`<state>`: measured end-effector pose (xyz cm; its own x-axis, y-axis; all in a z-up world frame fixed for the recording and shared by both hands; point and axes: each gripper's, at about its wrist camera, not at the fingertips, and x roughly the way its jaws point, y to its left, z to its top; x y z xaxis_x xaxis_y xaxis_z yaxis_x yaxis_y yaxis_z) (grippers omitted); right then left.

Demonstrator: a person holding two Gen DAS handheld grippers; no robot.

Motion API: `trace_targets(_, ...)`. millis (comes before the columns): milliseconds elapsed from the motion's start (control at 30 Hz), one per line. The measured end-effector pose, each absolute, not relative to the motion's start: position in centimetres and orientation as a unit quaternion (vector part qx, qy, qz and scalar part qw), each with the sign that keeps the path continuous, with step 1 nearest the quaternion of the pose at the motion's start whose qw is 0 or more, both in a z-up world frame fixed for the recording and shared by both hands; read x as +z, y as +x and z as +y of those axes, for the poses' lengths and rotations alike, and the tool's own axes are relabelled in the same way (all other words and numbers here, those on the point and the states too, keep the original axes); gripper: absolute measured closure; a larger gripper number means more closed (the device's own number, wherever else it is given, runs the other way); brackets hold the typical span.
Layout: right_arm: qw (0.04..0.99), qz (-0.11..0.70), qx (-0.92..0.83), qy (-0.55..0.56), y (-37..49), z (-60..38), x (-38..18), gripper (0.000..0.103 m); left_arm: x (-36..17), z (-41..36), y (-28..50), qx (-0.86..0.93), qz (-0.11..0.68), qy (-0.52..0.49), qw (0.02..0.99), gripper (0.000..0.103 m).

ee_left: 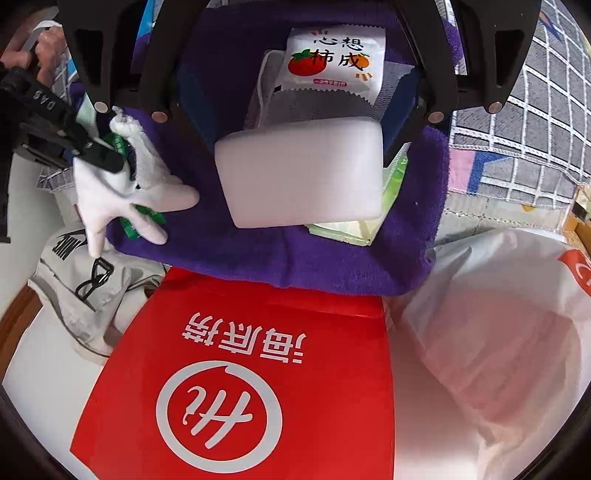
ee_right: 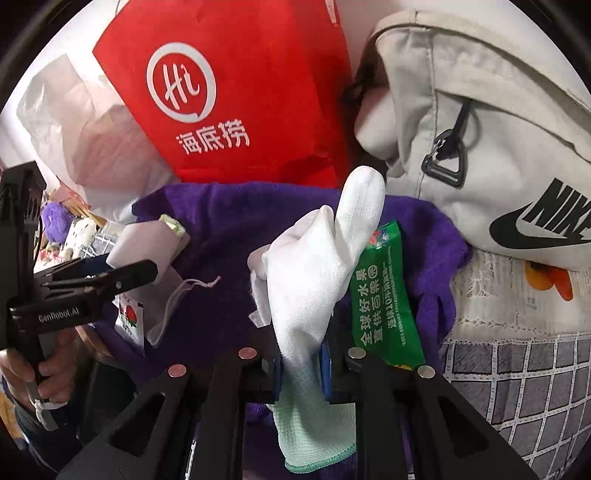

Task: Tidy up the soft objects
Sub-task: 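Open the right tool to drop the glove on the towel while the left tool lowers the foam block, then open the left tool to release the foam block while the right tool withdraws toward the yellow pouch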

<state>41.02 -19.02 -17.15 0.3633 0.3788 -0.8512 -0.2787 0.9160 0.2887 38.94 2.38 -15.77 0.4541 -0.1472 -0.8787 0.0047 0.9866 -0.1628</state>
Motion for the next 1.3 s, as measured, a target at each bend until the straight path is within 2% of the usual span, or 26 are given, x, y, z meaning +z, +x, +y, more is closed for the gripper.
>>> trace_targets(167, 0.822, 0.529, 0.205, 0.043, 41.0, -18.8, -17.3, 0.086, -15.9, 2.0, 39.0, -0.046, 0.524, -0.064, 0.848, 0.021)
trace_targets(233, 0.82, 0.531, 0.207, 0.045, 41.0, -18.8, -17.4, 0.08, -16.1, 1.8, 39.1, -0.043, 0.526, -0.059, 0.847, 0.02)
trace_targets(267, 0.82, 0.532, 0.207, 0.046, 41.0, -18.8, -17.4, 0.072, -16.1, 1.8, 39.1, -0.045, 0.526, -0.06, 0.847, 0.019)
trace_targets(300, 0.82, 0.532, 0.207, 0.047, 41.0, -18.8, -17.4, 0.058, -16.2, 1.8, 39.1, -0.049, 0.525, -0.066, 0.847, 0.017)
trace_targets(367, 0.824, 0.528, 0.202, 0.048, 41.1, -18.8, -17.4, 0.041, -16.4, 1.7, 39.4, -0.055, 0.528, -0.075, 0.844, 0.015)
trace_targets(500, 0.83, 0.517, 0.2, 0.053, 41.1, -19.2, -16.9, 0.03, -16.2, 1.6, 39.5, -0.049, 0.53, -0.067, 0.844, 0.014)
trace_targets(833, 0.857, 0.488, 0.165, -0.003, 39.8, -19.7, -14.2, 0.03, -14.5, 2.0, 39.0, -0.062, 0.523, -0.075, 0.847, 0.015)
trace_targets(1033, 0.876, 0.455, 0.157, 0.02, 38.0, -20.8, -10.9, 0.03, -11.0, 2.8, 37.0, -0.059, 0.489, -0.092, 0.865, 0.015)
trace_targets(1300, 0.881, 0.44, 0.172, 0.006, 31.1, -20.9, -7.5, 0.03, -8.0, 1.9, 31.9, -0.073, 0.477, -0.072, 0.873, 0.016)
